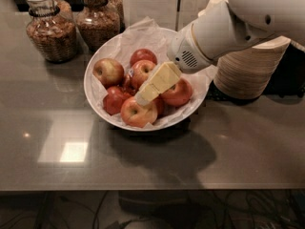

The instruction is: Pick apple from white bowl

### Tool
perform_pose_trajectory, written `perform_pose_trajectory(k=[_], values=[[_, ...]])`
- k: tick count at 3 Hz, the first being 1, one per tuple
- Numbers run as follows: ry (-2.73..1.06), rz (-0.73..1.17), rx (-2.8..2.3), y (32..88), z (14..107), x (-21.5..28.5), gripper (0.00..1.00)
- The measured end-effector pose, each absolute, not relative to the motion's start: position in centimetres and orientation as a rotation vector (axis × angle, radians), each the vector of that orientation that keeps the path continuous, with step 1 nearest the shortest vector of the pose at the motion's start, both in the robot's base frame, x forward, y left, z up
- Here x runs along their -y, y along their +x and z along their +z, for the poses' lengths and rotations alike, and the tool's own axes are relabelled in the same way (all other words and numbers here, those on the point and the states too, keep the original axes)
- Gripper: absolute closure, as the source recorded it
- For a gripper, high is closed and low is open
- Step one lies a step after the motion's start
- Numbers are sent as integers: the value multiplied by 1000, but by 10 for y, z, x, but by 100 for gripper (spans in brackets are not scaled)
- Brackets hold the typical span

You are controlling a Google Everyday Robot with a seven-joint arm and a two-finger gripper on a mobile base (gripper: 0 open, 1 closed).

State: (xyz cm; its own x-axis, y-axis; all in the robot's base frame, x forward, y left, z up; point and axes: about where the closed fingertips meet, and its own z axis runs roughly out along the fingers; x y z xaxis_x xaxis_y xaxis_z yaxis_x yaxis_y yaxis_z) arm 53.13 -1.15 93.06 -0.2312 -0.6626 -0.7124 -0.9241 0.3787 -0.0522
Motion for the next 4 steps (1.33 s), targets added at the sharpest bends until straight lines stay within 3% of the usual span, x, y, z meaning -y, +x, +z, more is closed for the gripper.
perform_pose_trajectory(k=[1, 2, 4], values=[[-1362, 510, -1983, 531, 931, 11, 0], [-1362, 510, -1983, 531, 931, 11, 18], [-1362, 510, -1983, 531, 931, 11, 66]])
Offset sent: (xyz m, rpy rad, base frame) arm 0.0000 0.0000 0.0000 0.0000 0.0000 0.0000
